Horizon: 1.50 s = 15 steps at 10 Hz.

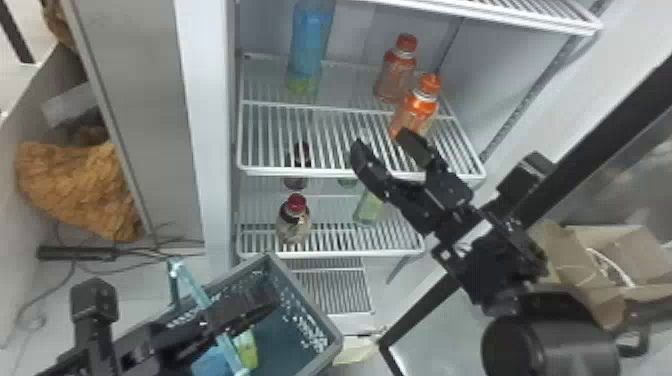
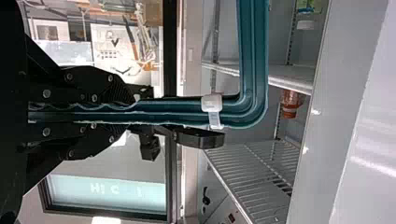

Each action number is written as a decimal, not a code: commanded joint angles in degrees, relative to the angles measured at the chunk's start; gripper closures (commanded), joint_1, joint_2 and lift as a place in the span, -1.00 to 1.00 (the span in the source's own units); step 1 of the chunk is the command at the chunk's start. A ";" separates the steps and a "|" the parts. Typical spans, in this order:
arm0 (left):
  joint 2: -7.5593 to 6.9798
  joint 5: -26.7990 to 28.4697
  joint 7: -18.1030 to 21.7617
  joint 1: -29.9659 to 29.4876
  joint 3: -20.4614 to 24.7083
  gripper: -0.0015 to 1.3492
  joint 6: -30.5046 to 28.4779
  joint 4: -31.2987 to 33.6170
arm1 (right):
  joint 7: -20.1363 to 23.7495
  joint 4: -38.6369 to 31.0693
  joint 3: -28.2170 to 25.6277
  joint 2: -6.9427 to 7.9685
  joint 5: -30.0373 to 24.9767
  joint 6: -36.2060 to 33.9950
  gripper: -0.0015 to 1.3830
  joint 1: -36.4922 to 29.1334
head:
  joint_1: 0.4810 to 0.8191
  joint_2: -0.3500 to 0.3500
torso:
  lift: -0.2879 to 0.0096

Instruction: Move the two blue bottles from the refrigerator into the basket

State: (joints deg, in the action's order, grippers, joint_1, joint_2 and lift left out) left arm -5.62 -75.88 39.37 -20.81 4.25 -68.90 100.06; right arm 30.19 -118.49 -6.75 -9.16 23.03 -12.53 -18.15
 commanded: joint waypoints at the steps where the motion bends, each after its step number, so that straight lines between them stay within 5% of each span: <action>1: 0.00 -0.10 0.00 0.00 -0.14 0.78 0.00 0.00 | -0.39 3.25 1.50 -0.24 -0.97 0.58 -0.81 4.09 | 0.27 -0.73 | 0.87; 15: -0.09 0.13 0.00 0.42 -0.71 0.78 -1.27 0.00 | -10.32 29.13 14.07 0.99 -5.66 1.85 -0.81 30.11 | 0.27 -0.42 | 0.87</action>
State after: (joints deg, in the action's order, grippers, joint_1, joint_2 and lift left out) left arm -5.72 -75.78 39.37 -20.39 3.54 -70.16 100.05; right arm 19.91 -90.07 7.15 -8.29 17.56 -10.69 11.39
